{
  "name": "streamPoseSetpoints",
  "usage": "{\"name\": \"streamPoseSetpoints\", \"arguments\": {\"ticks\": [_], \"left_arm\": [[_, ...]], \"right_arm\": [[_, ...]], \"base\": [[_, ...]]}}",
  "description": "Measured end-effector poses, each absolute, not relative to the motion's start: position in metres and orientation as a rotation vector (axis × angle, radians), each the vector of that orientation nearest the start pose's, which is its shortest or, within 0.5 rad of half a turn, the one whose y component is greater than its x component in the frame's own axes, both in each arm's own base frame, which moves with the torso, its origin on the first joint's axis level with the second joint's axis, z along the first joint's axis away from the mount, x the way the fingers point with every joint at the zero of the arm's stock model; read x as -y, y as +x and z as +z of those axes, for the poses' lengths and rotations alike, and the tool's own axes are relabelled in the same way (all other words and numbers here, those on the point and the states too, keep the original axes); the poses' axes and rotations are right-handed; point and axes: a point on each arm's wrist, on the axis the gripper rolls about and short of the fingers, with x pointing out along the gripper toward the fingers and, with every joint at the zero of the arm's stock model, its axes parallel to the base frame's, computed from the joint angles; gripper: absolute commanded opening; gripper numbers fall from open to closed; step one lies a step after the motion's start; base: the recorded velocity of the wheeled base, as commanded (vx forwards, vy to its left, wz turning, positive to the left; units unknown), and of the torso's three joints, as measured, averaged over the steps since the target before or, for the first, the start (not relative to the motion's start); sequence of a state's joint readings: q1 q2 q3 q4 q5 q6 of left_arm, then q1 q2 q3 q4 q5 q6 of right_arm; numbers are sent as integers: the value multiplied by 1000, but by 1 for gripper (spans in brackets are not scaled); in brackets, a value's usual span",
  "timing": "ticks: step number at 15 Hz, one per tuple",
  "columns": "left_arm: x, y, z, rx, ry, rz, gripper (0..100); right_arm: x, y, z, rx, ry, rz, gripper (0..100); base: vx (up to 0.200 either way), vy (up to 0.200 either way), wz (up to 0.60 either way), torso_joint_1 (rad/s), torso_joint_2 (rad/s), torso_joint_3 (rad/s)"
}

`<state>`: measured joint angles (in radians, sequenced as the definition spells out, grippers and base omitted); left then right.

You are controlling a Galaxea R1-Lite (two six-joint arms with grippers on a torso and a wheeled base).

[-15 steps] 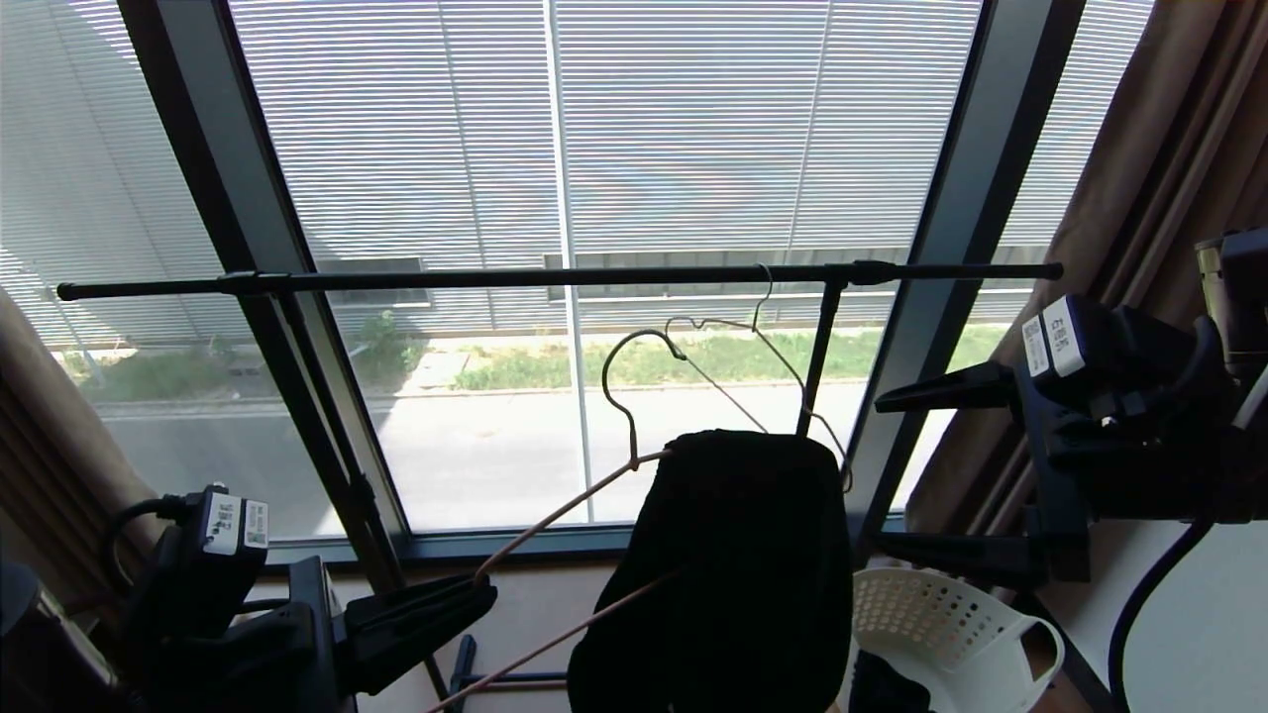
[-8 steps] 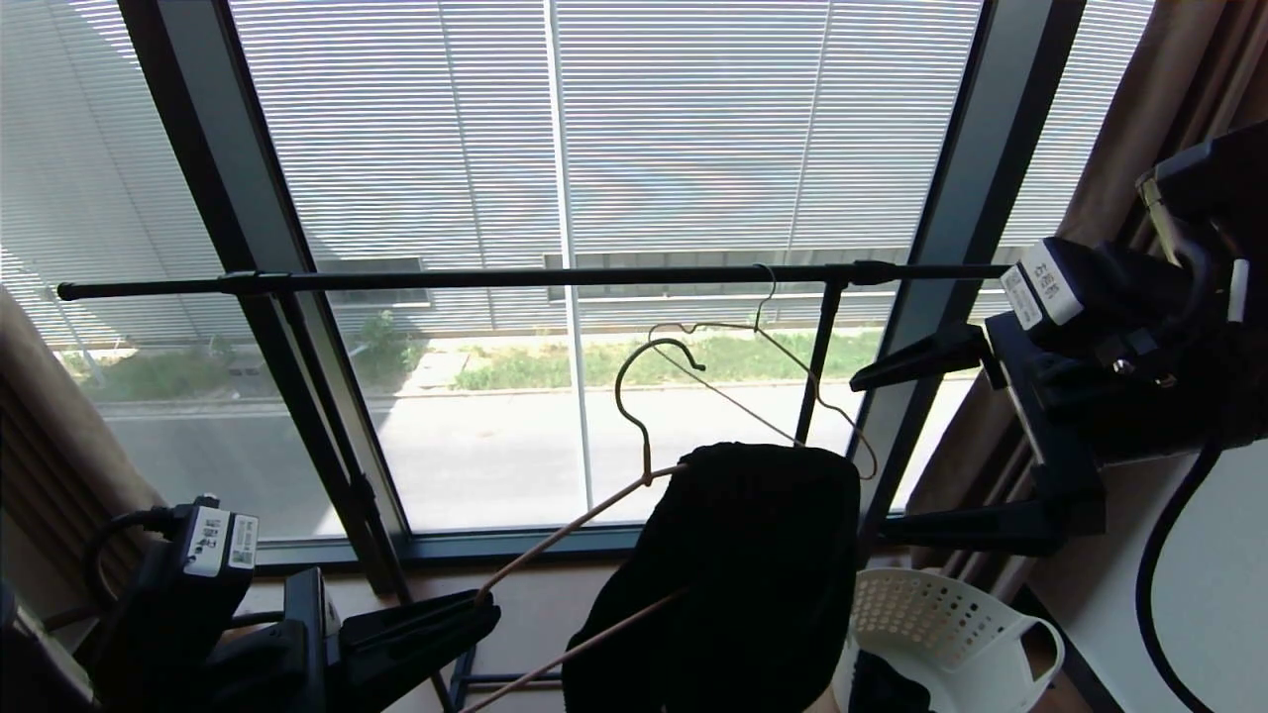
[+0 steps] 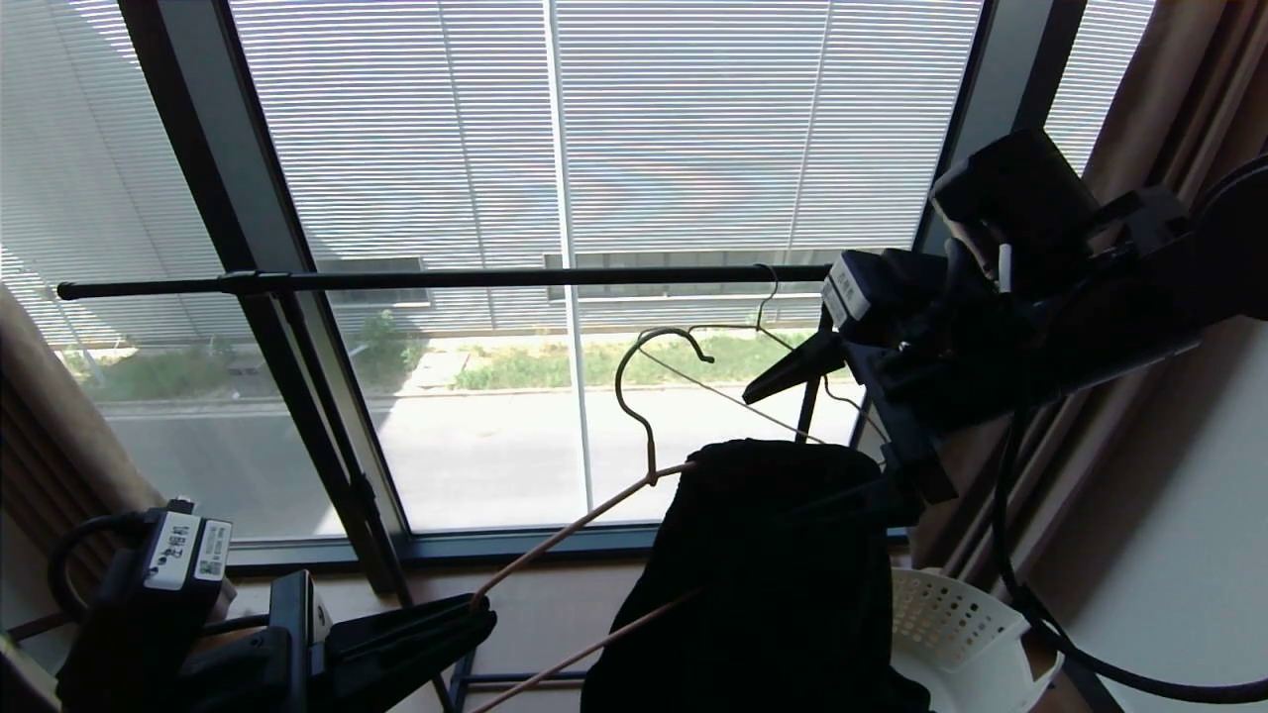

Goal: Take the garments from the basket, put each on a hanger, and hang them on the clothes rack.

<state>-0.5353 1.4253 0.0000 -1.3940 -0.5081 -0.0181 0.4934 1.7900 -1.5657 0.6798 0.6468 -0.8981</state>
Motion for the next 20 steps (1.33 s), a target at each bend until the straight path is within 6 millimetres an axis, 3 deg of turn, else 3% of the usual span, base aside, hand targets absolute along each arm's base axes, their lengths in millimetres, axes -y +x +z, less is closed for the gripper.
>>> {"name": "streamPoseSetpoints", "arguments": {"ticks": [15, 16, 20], "left_arm": [[90, 128, 132, -41, -15, -1046, 0], [90, 128, 132, -41, -15, -1047, 0], [90, 128, 132, -42, -16, -1048, 0]], "right_arm": [[-187, 283, 222, -449, -653, 1468, 100], [-189, 283, 221, -451, -648, 1472, 0], [-193, 281, 219, -459, -645, 1481, 0]], "base": [[0, 0, 0, 0, 0, 0], [0, 0, 0, 0, 0, 0], [0, 0, 0, 0, 0, 0]]}}
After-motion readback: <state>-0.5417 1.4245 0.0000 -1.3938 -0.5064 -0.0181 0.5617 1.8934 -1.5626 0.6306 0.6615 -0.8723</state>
